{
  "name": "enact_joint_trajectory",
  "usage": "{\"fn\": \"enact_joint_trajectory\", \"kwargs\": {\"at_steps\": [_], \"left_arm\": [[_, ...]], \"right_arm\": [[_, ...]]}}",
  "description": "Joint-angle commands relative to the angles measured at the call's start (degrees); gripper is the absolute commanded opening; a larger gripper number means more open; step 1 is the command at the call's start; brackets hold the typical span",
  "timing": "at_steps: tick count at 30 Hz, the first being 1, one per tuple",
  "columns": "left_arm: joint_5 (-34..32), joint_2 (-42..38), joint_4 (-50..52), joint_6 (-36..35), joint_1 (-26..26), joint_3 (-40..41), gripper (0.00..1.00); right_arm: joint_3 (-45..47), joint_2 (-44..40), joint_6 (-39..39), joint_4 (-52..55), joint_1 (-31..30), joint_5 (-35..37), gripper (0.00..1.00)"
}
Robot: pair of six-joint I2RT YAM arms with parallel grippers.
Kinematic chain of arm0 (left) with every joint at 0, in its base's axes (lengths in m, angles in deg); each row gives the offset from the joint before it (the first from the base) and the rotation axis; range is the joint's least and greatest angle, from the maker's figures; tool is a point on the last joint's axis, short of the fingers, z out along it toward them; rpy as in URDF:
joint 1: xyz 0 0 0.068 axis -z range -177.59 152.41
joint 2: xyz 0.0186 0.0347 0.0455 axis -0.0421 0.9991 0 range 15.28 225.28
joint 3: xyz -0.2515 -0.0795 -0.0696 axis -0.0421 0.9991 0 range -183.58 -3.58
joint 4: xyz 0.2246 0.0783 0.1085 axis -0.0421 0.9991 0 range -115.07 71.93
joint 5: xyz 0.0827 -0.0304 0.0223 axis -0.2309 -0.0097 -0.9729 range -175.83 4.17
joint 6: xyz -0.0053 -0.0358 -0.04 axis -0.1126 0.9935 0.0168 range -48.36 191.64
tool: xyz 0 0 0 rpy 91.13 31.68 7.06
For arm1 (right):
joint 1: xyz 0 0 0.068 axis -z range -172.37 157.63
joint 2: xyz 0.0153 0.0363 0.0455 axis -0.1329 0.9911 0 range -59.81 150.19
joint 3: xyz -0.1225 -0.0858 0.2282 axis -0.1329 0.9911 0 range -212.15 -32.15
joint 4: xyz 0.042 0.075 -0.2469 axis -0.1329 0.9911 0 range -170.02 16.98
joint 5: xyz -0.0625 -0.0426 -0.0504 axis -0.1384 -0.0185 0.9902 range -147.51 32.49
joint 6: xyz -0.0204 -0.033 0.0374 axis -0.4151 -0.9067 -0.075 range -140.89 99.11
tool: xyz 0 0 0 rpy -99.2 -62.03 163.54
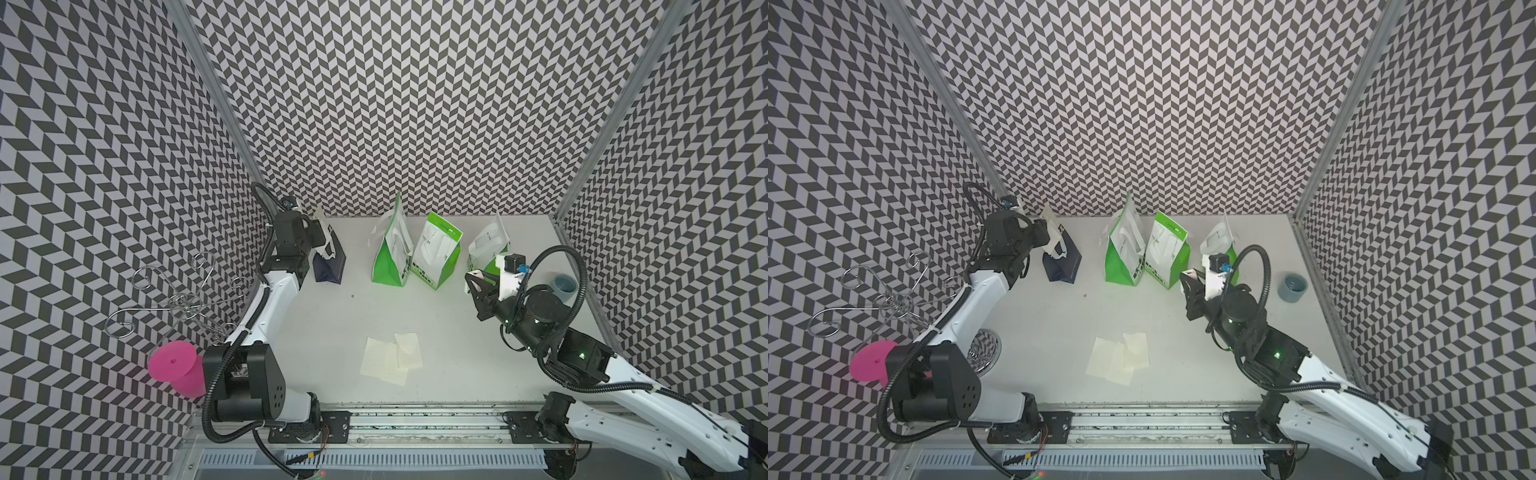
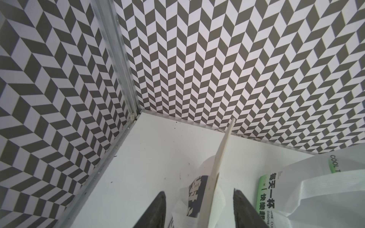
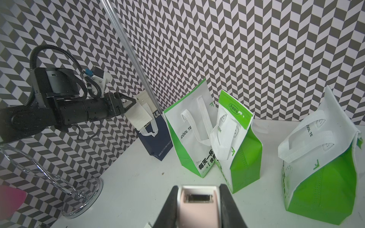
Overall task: Staple the receipts to the bags
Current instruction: Place the takeout bag at the center of the board, then place the stapler at the center of the board.
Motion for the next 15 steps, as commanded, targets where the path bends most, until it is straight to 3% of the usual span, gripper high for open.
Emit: {"fn": "enact_joint_trajectory", "kwargs": {"at_steps": [1,8,12,15], "left_arm": [[2.25,-1.55,0.53,2.25,-0.37,-2.90,0.61],[6.85,-5.83,4.20,4.79,-0.34,-7.99,0.68],[10.61,-9.67,7.16,6.77,1.60,-9.48,0.69],[12.08,-12.63,7.77,7.11,7.23,-7.58,0.70]], "right_arm": [[0.40,-0.52,1.57,-1.35,0.53,-0.66,0.00],[0.67,-0.67,4.06,2.58,1.96,-3.56,0.00],[2.75,2.29,6.66,4.70,8.47,-12.96,0.00],[4.60,6.32,8.29,5.76,14.00,-20.09,0.00]]}}
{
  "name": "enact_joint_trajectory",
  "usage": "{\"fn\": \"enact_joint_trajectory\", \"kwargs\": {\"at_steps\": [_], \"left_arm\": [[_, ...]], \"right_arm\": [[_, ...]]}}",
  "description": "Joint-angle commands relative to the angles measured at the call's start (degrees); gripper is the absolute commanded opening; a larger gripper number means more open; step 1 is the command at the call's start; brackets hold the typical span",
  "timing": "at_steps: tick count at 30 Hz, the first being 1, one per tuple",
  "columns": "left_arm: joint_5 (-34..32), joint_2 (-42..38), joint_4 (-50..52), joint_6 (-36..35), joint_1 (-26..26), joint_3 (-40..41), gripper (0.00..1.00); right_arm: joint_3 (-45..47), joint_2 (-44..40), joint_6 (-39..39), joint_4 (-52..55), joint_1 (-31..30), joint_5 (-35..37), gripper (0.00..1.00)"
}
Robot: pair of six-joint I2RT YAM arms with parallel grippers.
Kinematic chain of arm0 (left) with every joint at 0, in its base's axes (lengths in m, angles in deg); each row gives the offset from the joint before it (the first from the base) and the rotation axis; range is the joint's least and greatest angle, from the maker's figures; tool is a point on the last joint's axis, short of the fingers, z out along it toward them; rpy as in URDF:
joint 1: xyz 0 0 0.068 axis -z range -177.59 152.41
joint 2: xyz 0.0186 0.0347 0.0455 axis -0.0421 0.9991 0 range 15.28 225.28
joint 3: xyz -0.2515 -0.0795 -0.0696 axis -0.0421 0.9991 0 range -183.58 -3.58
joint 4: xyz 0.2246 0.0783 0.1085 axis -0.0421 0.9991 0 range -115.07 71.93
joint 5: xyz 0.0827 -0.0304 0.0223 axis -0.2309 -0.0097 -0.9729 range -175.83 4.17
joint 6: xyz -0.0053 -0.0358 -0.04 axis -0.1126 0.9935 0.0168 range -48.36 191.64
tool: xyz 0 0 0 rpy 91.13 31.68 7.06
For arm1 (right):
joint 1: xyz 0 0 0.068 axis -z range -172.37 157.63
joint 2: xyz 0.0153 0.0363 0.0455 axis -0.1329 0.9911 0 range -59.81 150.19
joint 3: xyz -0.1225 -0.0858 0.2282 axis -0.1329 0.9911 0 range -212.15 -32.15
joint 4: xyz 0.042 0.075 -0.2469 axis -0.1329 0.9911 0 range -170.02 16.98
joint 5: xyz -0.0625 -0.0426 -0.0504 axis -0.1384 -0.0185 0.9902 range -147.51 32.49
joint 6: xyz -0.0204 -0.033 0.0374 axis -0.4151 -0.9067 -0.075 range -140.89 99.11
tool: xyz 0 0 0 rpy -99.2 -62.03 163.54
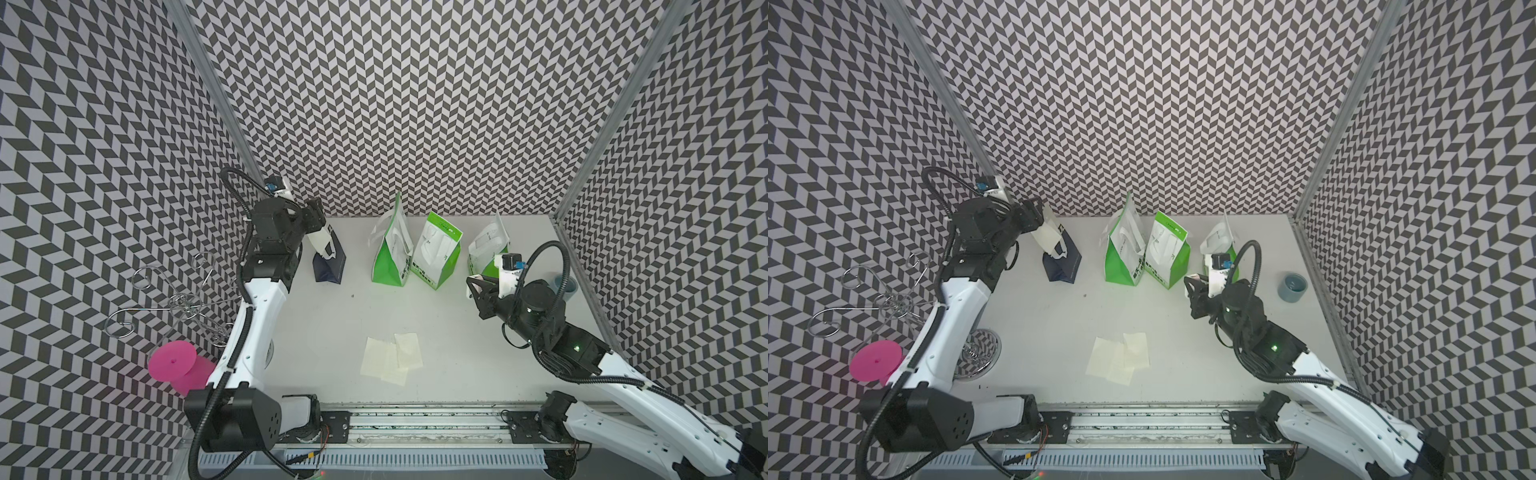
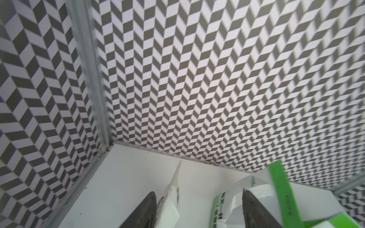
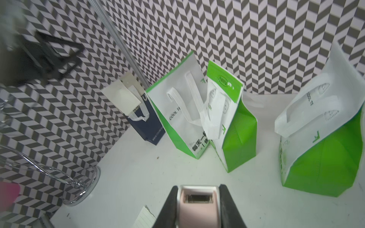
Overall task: Staple the receipts to the bags
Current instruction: Place the stapler at the center of the board.
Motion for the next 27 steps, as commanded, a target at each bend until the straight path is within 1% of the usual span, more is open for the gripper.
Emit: {"fn": "enact_joint_trajectory", "kwargs": {"at_steps": [1,3,5,7,9,13,15,17,19,22,24,27], "left_arm": [[3.42,-2.68,2.43,1.68,7.05,1.19,0.70],[2.87,-3.01,1.20,1.41,12.24,3.52,0.70],[0.76,-1.50,0.75,0.73,16.91,4.52,0.70],[-1.82,1.15,0.89,-0.38,19.66,4.38,0.70],[-3.07,3.78,1.05,-0.99,20.71,3.73,0.69],[-4.24,7.44,0.66,-0.78,20.83,1.90,0.69],[-4.47,7.73,1.47,-0.47,20.76,1.07,0.69],[-3.75,5.81,-0.05,0.00,20.70,2.85,0.69],[-2.84,3.48,-1.76,0.95,20.72,5.42,0.70],[-1.75,0.73,-2.87,2.81,20.74,9.30,0.70],[-1.57,-1.33,-4.67,4.53,20.71,12.92,0.70],[-1.02,-3.80,-7.25,7.40,20.61,17.79,0.71]], "right_arm": [[2.83,4.55,3.14,1.06,4.06,-9.06,0.00],[3.72,7.15,3.12,1.50,4.75,-7.81,0.00],[4.59,9.94,2.89,1.94,5.42,-6.28,0.00],[5.10,12.26,3.04,2.27,6.09,-4.30,0.00],[5.03,14.75,3.18,2.93,6.60,-2.80,0.00],[4.44,20.76,3.20,3.56,8.22,-1.18,0.00],[2.89,24.39,3.30,4.95,9.05,-1.70,0.00],[0.78,28.72,2.69,6.84,9.77,-2.87,0.01],[-0.16,31.98,2.51,7.09,9.98,-2.75,0.06],[-0.85,35.04,2.68,6.87,10.29,-2.18,0.18],[-0.99,35.68,3.22,6.45,10.34,-1.91,0.29],[-0.99,35.17,3.95,5.86,10.32,-2.38,0.51]]}}
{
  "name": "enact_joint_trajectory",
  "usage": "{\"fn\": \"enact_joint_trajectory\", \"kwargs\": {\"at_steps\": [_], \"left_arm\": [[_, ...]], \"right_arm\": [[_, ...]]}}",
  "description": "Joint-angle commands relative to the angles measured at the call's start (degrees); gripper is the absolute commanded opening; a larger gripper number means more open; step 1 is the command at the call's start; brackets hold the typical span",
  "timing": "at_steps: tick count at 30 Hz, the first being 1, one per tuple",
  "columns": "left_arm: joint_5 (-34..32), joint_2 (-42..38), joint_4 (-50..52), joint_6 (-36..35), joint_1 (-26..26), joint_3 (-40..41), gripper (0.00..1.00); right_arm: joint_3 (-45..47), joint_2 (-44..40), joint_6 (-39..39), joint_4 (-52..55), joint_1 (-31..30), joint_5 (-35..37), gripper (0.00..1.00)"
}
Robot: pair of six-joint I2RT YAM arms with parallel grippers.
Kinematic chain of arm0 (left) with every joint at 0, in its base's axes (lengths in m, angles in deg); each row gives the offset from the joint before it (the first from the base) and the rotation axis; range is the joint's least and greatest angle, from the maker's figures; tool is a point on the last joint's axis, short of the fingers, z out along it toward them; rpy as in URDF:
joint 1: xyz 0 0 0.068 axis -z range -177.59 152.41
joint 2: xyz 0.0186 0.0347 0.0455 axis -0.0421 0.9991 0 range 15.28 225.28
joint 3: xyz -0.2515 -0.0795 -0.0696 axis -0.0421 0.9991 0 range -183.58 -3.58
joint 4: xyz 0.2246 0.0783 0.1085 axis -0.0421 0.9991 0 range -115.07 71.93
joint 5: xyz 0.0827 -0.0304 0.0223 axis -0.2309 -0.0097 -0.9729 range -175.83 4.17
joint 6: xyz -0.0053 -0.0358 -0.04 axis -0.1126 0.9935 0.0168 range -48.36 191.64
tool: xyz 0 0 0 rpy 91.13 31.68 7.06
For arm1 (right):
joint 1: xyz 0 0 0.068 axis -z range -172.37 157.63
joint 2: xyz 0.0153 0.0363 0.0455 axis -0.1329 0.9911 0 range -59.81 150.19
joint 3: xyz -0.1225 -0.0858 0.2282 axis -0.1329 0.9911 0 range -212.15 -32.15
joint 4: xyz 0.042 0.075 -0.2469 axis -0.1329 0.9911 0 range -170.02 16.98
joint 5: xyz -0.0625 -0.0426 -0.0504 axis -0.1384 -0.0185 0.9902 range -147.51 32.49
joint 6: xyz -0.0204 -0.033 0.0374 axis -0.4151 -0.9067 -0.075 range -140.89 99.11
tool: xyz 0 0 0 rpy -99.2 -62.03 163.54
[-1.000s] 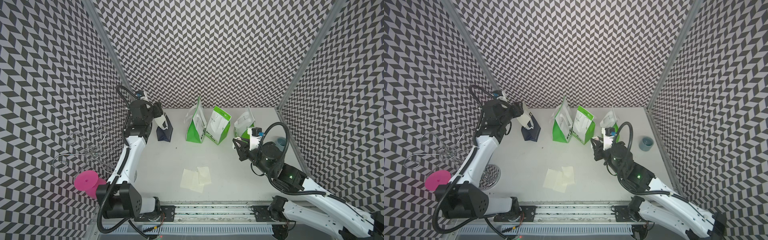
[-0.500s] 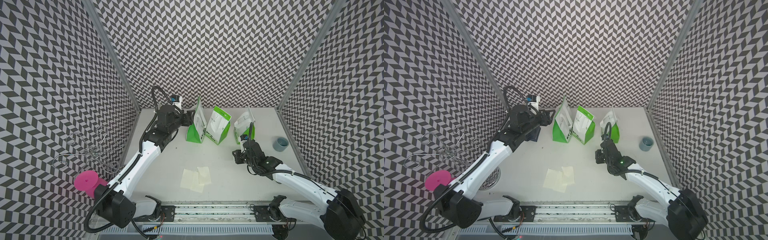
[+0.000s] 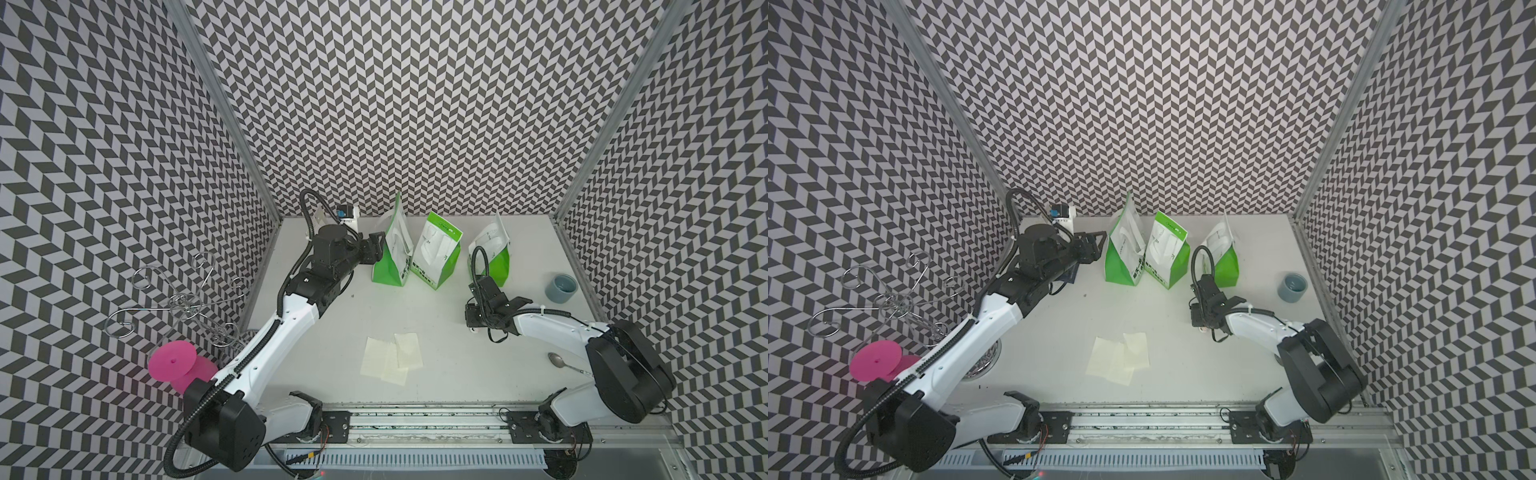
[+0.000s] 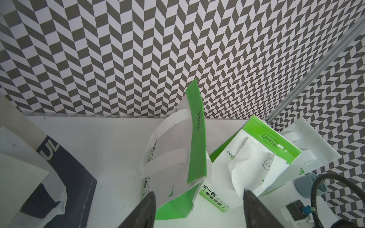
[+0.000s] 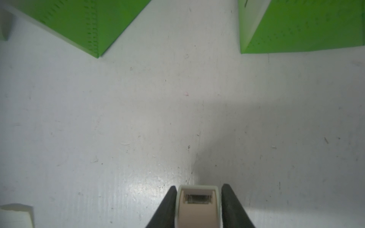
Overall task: Staple the receipts to the bags
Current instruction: Place the stapler at the center of the board, then pick up the takeout bag at the center of the board.
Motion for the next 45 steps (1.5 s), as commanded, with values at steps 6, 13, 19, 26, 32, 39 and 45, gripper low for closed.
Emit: {"fn": "enact_joint_trajectory", "kwargs": {"at_steps": [6,13,19,26,32,39,45], "left_arm": [[0.75,-5.41,-5.81,7.48,-0.49,9.34,0.72],[0.25,-13.92,-9.27,14.69,-0.44,21.32,0.91],[0.61,-21.73,-10.02,18.91,0.28,30.99,0.92],[-1.36,-31.37,-5.76,20.29,1.68,37.16,0.92],[-1.10,-36.68,-3.01,20.64,1.71,38.99,0.92],[-0.07,-40.07,-1.05,20.66,1.81,38.52,0.92],[0.46,-41.41,-0.07,20.40,1.82,37.62,0.92]], "right_arm": [[-1.52,-6.57,1.13,-2.09,-0.11,-0.06,0.72],[-7.93,-16.57,0.52,-3.75,-13.28,6.37,0.86],[-20.61,-11.52,-2.14,-12.30,-23.26,10.42,0.88],[-36.68,4.12,0.14,-18.13,-24.28,13.84,0.89],[-53.22,19.02,2.74,-13.29,-23.37,17.68,0.88],[-61.74,28.08,5.20,-8.03,-20.54,19.03,0.80],[-62.35,30.85,1.79,-8.90,-20.14,15.13,0.66]]}}
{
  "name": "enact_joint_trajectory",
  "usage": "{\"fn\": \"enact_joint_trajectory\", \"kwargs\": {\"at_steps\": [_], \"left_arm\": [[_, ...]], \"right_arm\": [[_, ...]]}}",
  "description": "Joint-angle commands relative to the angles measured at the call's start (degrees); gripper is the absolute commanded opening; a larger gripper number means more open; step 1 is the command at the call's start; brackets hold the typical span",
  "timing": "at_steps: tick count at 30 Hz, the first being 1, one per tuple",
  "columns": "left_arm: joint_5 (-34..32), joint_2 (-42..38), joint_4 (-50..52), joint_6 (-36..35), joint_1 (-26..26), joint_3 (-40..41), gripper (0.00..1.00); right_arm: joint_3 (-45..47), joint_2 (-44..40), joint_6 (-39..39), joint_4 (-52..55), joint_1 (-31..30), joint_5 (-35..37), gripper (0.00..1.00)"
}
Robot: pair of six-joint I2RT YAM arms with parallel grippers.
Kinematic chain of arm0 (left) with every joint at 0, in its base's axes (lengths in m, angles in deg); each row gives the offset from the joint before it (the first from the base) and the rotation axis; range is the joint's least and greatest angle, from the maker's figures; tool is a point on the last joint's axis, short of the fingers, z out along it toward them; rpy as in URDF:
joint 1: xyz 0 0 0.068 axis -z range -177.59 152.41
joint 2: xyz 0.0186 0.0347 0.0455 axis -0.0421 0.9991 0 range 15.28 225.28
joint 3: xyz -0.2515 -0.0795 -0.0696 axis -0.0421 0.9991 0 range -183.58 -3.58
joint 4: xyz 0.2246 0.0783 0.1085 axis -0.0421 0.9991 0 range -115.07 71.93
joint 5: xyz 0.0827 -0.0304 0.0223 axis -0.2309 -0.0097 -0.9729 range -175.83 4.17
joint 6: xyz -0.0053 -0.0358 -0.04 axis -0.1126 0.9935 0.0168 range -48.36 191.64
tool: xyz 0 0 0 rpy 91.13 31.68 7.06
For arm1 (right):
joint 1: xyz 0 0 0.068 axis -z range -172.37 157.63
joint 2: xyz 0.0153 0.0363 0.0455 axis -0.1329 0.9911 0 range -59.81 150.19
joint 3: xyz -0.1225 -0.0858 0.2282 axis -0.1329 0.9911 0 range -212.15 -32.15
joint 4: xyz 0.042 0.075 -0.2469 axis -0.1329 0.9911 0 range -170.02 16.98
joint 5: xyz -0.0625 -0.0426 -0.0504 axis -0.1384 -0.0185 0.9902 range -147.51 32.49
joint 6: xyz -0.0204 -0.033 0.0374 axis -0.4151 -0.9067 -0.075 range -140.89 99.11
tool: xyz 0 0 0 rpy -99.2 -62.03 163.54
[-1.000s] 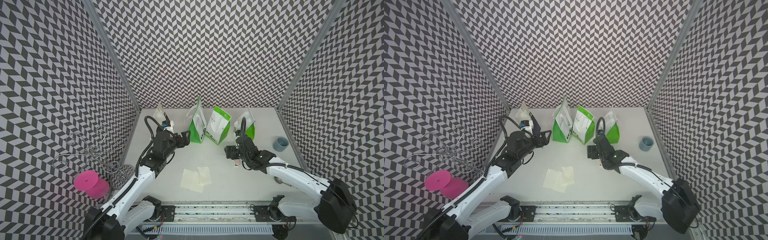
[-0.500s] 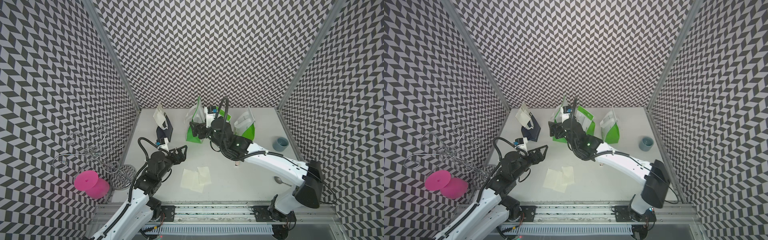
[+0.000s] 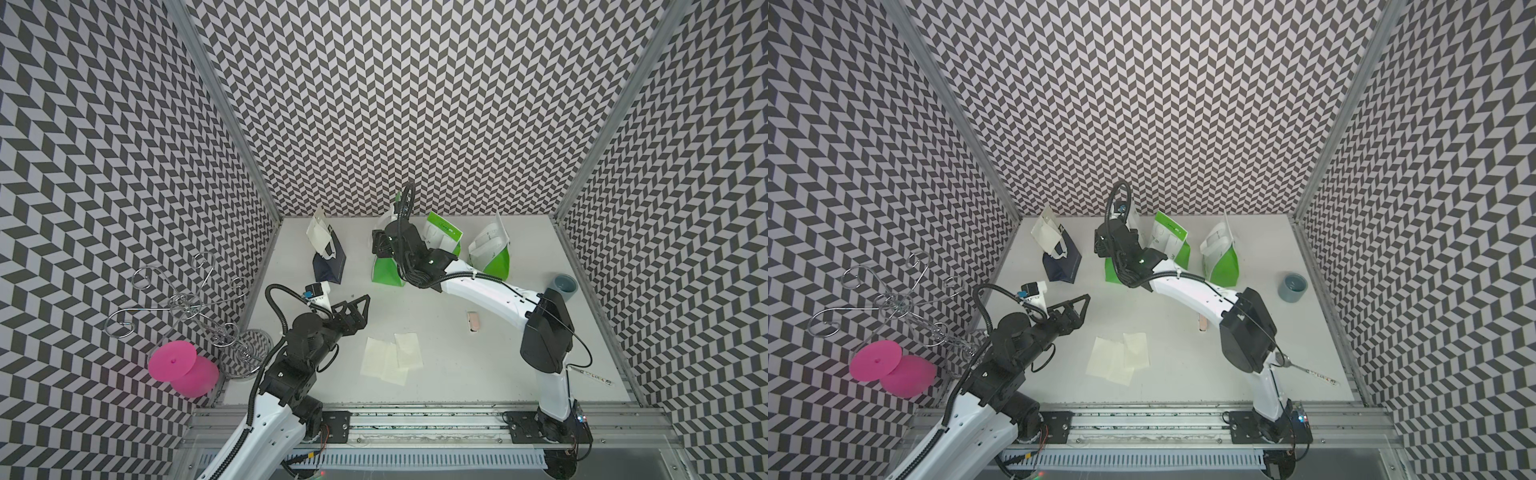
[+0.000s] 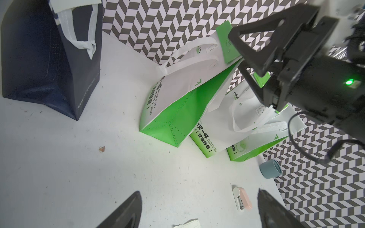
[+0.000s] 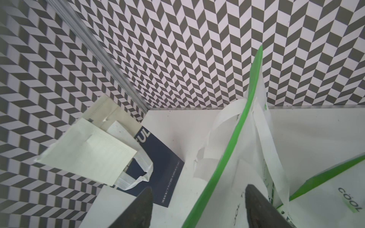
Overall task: Staple the receipts to the bags
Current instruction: Pick up the takeout bag at the center of the board.
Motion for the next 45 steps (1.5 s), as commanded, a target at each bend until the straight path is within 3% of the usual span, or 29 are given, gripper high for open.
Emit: {"fn": "enact_joint_trajectory", "kwargs": {"at_steps": [1,7,15,23,35,45], "left_arm": [[0.41,-1.18,1.43,0.46,0.36,-1.46,0.92],[0.46,-1.22,2.74,-0.36,0.31,-3.39,0.92],[1.08,-3.16,4.41,-0.85,0.31,-4.88,0.92],[3.46,-3.56,4.97,-0.76,0.31,-6.46,0.92],[11.07,-2.72,5.91,-2.97,0.32,-10.63,0.91],[19.70,-2.72,5.54,-8.17,0.31,-15.11,0.91]], "right_arm": [[-0.50,0.65,-1.91,-2.08,-0.36,-2.53,0.62],[1.59,-0.45,-3.36,-2.44,-0.14,-3.63,0.36],[6.51,-4.68,-6.13,-5.19,0.25,-3.39,0.19],[15.43,-11.94,-11.73,-12.38,0.77,-7.89,0.01],[28.99,-27.01,-22.89,-14.52,2.45,-19.19,0.00],[34.14,-36.73,-36.52,-5.35,11.75,-43.40,0.00]]}}
